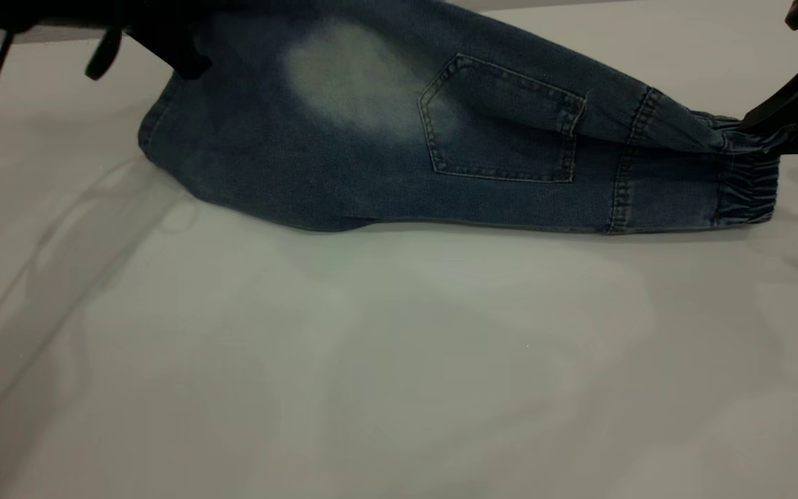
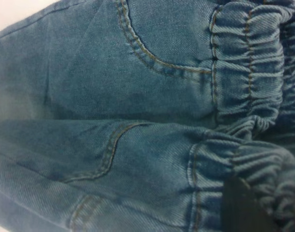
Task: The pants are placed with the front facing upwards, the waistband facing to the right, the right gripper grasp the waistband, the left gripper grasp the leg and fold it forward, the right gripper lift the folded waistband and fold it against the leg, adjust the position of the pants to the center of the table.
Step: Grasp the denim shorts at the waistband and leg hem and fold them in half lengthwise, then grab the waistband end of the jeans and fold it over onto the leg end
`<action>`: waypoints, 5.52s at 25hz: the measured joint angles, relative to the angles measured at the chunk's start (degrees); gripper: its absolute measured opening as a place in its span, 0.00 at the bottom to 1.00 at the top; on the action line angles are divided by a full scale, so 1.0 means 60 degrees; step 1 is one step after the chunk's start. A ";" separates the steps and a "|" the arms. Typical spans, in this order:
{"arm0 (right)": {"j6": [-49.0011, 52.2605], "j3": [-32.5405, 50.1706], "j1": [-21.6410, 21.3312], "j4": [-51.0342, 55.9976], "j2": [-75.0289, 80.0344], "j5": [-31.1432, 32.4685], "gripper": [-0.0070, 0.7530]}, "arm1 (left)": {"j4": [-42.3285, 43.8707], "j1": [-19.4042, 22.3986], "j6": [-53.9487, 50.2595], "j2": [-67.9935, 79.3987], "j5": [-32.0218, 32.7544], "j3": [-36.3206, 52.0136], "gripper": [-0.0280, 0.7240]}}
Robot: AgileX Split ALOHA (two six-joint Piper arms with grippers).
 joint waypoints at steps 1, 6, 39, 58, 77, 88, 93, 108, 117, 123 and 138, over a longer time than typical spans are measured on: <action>0.0000 0.0000 0.0000 0.0000 0.0000 -0.0028 0.18 | 0.0000 0.0000 0.0025 0.0061 0.0008 -0.0069 0.11; -0.0009 -0.0019 0.0000 0.0000 0.0000 -0.0068 0.27 | 0.0000 0.0000 0.0025 0.0388 0.0031 -0.0524 0.12; 0.3611 -0.0267 0.0000 -0.3920 -0.0008 0.0949 0.66 | -0.0274 -0.0291 -0.1970 -0.0116 0.3083 -0.0757 0.59; 0.0428 -0.0287 0.0000 -0.0381 0.2196 0.1389 0.66 | -0.0294 -0.2019 -0.2271 -0.0564 0.3959 -0.0748 0.59; -0.0742 -0.0629 0.0000 0.0014 0.2451 0.0762 0.64 | -0.0294 -0.2019 -0.2437 -0.0719 0.4134 -0.0748 0.56; -0.0867 -0.0853 -0.0009 0.0011 0.2480 0.0854 0.63 | -0.0294 -0.2019 -0.2417 -0.0719 0.4134 -0.0748 0.56; -0.1263 -0.0853 -0.0022 0.0011 0.2488 0.1003 0.62 | -0.0294 -0.2019 -0.2418 -0.0719 0.4134 -0.0748 0.56; -0.1321 -0.1129 -0.0014 -0.0062 0.2491 0.0907 0.38 | -0.0294 -0.2019 -0.2626 -0.0469 0.4282 -0.0748 0.56; -0.1370 -0.1386 -0.0023 -0.0029 0.2471 0.1564 0.12 | -0.0294 -0.2019 -0.2727 0.0231 0.4134 -0.0748 0.56; -0.1389 -0.1900 -0.0023 -0.0018 0.2440 0.3368 0.12 | -0.0294 -0.2019 -0.3221 0.0592 0.4003 -0.0748 0.56; -0.1234 -0.3122 -0.0002 -0.0050 0.2216 0.6706 0.12 | -0.0297 -0.2380 -0.3458 0.1086 0.3692 -0.0766 0.55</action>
